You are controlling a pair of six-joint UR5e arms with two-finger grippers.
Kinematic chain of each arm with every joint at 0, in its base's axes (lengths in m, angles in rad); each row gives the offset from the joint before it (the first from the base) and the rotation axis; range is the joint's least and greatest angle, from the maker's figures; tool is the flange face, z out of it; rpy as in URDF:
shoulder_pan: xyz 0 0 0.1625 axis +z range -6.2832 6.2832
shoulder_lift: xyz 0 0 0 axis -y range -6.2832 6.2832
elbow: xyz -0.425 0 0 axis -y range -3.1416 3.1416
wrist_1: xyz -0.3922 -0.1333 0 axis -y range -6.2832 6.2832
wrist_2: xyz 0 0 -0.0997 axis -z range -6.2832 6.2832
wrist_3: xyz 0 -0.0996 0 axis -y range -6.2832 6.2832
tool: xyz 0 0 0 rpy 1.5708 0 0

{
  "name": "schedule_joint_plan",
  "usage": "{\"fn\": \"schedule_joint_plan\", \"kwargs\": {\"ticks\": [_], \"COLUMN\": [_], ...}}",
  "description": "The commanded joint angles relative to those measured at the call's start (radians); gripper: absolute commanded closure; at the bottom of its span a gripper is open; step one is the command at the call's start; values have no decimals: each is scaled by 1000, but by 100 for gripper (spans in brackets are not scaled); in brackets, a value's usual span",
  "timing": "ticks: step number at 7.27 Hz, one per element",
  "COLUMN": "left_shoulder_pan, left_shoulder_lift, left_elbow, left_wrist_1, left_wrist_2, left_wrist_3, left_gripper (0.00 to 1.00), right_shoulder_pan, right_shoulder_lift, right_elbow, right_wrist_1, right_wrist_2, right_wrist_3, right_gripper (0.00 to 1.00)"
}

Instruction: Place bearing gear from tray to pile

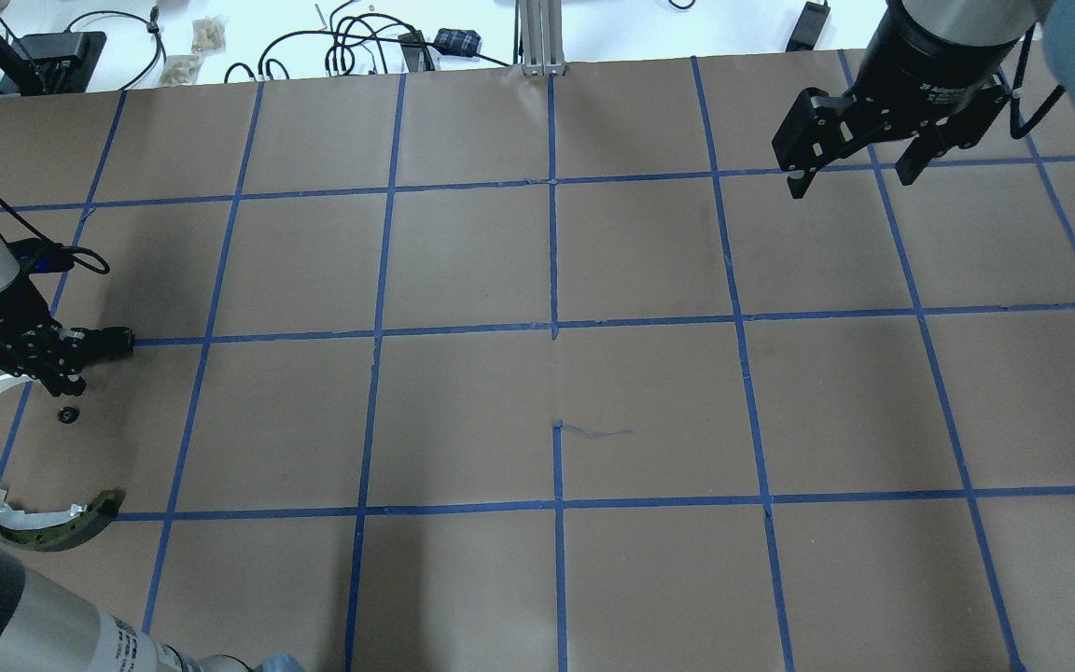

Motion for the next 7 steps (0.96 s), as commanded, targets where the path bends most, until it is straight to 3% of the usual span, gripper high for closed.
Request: {"fn": "schedule_joint_plan", "kwargs": {"ticks": [1,7], "left_shoulder_pan": [1,2], "left_shoulder_lift": [-9,-4], "left_elbow": [-4,-19], "left_wrist_1": [-1,-13], "left_wrist_2": [3,10], "left_wrist_3": [-7,-1], "left_gripper": [89,29], "right_shoulder_pan": [0,0], "right_shoulder_lift": [-1,-1], "right_elbow": [9,12], "right_wrist_1": [-7,-8], "right_wrist_2": [1,1], "right_wrist_3": [-1,2], "right_gripper": [0,0]}}
